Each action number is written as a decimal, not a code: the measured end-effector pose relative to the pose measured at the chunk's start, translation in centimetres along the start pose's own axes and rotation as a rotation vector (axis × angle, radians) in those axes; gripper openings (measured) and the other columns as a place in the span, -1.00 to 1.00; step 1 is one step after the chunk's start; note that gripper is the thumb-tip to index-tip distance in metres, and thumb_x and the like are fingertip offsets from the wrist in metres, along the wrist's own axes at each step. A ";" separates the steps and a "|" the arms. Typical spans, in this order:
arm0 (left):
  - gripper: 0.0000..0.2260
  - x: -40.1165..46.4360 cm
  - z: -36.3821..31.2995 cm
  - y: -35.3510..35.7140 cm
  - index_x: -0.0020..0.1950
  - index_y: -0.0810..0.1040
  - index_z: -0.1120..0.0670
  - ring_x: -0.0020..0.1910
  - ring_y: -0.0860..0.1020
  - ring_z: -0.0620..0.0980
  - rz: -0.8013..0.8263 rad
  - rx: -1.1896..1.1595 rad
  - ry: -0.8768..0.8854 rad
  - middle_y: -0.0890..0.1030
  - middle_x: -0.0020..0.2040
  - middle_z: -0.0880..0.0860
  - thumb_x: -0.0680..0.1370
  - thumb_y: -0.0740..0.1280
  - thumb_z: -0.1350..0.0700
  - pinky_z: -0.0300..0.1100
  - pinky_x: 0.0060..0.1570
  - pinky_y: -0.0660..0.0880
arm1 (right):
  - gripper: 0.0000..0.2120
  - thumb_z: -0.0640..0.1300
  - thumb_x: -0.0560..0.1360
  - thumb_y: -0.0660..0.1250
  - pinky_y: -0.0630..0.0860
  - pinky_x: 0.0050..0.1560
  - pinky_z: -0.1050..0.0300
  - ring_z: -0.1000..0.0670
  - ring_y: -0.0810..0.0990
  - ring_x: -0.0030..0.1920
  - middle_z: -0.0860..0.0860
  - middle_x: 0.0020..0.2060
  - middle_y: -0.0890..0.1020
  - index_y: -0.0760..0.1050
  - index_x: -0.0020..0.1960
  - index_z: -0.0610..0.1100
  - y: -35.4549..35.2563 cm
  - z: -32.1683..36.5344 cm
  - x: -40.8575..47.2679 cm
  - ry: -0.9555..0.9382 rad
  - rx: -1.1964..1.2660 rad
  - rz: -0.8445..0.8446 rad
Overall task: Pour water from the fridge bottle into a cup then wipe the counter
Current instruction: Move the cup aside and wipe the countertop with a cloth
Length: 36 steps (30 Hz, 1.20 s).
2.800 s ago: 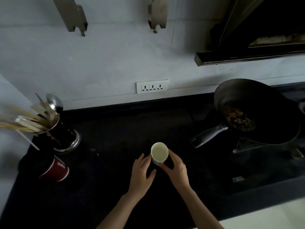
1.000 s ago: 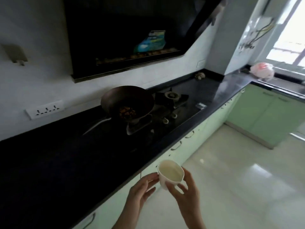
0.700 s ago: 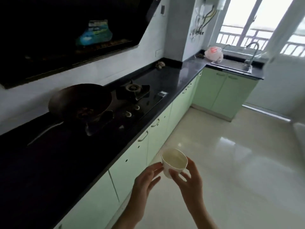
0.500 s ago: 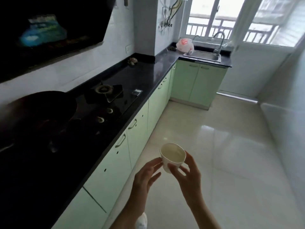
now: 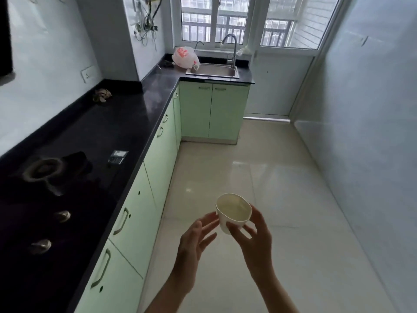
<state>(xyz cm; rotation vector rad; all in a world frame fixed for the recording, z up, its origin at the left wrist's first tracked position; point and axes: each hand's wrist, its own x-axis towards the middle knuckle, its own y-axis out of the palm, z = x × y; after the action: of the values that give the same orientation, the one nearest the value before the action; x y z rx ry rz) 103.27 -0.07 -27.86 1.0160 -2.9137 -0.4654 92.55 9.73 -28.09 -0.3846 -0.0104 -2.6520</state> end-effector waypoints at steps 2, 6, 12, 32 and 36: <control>-0.54 2.7 -0.3 0.1 0.31 0.50 0.09 0.28 0.54 0.00 0.015 -0.009 -0.014 0.62 0.25 0.00 0.56 0.05 -0.09 0.09 0.32 0.42 | -0.47 0.09 0.25 0.49 0.58 0.05 0.19 0.07 0.59 0.16 0.17 0.09 0.62 0.51 0.20 0.06 0.3 -0.8 2.3 0.014 -0.001 -0.018; -0.56 8.2 -0.2 0.4 0.29 0.52 0.06 0.26 0.56 -0.01 0.025 0.008 -0.025 0.63 0.23 -0.02 0.56 0.04 -0.09 0.06 0.30 0.43 | -0.44 0.07 0.26 0.49 0.59 0.05 0.14 0.02 0.59 0.15 0.13 0.08 0.63 0.51 0.21 -0.08 0.9 -2.8 7.3 0.022 -0.026 -0.025; -0.55 17.7 0.4 2.0 0.27 0.53 0.05 0.24 0.57 -0.03 -0.024 0.013 -0.039 0.64 0.21 -0.03 0.55 0.04 -0.09 0.03 0.28 0.44 | -0.45 0.11 0.24 0.48 0.58 0.03 0.22 0.08 0.60 0.11 0.13 0.05 0.64 0.51 0.19 -0.03 1.5 -6.3 16.8 0.030 -0.033 0.007; -0.56 46.4 -2.5 2.4 0.27 0.54 0.07 0.26 0.56 -0.02 -0.369 -0.038 0.004 0.64 0.21 0.03 0.56 0.06 -0.09 0.00 0.26 0.44 | -0.48 0.00 0.25 0.54 0.53 0.05 0.29 0.16 0.58 0.12 0.24 0.06 0.62 0.50 0.18 0.03 10.6 -15.0 47.6 0.114 0.099 0.343; -0.59 52.6 -3.7 -0.9 0.28 0.53 0.08 0.25 0.57 -0.03 -0.369 -0.041 0.022 0.64 0.21 0.02 0.59 0.08 -0.09 -0.05 0.23 0.46 | -0.48 -0.01 0.23 0.55 0.52 0.03 0.32 0.14 0.57 0.13 0.20 0.05 0.62 0.50 0.16 0.03 15.1 -16.4 53.1 0.125 0.126 0.365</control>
<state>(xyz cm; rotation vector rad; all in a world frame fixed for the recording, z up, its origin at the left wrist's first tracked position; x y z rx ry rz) 62.77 -33.87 -28.63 1.5481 -2.6859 -0.5149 49.39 -28.35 -30.36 -0.1603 -0.0623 -2.2953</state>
